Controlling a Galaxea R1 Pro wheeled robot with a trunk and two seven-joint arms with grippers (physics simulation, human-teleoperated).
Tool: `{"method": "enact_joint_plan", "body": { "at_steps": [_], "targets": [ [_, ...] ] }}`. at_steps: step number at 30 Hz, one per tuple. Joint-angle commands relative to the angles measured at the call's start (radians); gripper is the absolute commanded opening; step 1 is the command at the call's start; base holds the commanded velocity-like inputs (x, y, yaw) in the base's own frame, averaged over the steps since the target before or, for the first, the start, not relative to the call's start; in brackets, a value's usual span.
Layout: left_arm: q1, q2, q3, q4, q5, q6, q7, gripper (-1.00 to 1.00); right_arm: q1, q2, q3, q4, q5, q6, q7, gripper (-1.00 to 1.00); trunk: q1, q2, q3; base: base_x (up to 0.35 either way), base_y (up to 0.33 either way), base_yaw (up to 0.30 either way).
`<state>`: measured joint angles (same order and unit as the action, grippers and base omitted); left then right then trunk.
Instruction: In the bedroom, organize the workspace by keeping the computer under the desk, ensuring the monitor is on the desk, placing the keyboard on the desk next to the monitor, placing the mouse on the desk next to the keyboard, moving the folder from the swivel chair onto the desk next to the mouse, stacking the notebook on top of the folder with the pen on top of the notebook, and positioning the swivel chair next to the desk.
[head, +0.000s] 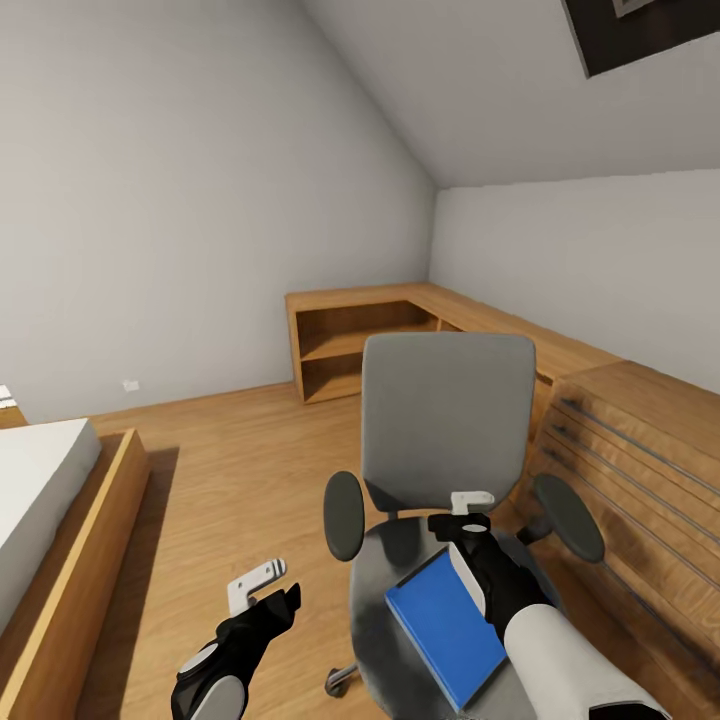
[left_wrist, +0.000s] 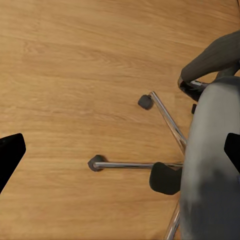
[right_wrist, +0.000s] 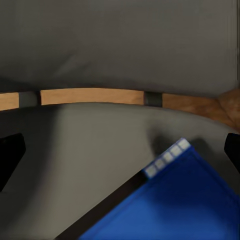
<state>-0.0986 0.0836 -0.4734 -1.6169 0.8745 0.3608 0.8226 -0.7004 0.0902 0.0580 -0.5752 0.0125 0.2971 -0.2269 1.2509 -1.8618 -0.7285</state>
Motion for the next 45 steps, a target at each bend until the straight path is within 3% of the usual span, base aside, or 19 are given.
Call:
{"method": "enact_joint_plan", "body": {
  "at_steps": [1,7,18,31,37,45],
  "targets": [
    [-0.001,0.001,-0.002,-0.001,0.004,0.003,0.007,1.0,0.0,-0.003,0.003,-0.002,0.001,0.008,-0.006,1.0,0.0,-0.001,-0.001,0.0,0.0,0.0],
    [-0.001,0.001,0.0,-0.001,0.004,0.003,0.007,1.0,-0.001,-0.013,-0.008,-0.002,0.0,0.008,-0.006,1.0,0.0,-0.001,-0.001,0.0,0.0,0.0],
    [-0.001,0.001,0.0,-0.001,0.004,0.003,0.007,1.0,-0.013,-0.018,-0.064,-0.002,0.0,0.008,-0.002,1.0,0.0,-0.001,-0.001,0.0,0.0,0.0],
    [-0.001,0.001,-0.002,-0.001,0.004,0.003,0.007,1.0,-0.014,-0.033,-0.075,-0.002,-0.005,0.008,-0.002,1.0,0.0,-0.001,-0.001,0.0,0.0,0.0],
    [-0.001,0.001,-0.001,-0.001,0.004,0.003,0.007,1.0,-0.014,-0.035,-0.079,-0.002,-0.035,0.008,-0.002,1.0,0.0,-0.001,-0.001,0.0,0.0,0.0],
    [-0.001,0.001,-0.003,-0.001,0.004,0.003,0.008,1.0,-0.014,-0.043,-0.079,-0.002,-0.049,0.008,-0.002,1.0,0.031,-0.057,-0.026,0.0,0.0,0.0]
  ]
}}
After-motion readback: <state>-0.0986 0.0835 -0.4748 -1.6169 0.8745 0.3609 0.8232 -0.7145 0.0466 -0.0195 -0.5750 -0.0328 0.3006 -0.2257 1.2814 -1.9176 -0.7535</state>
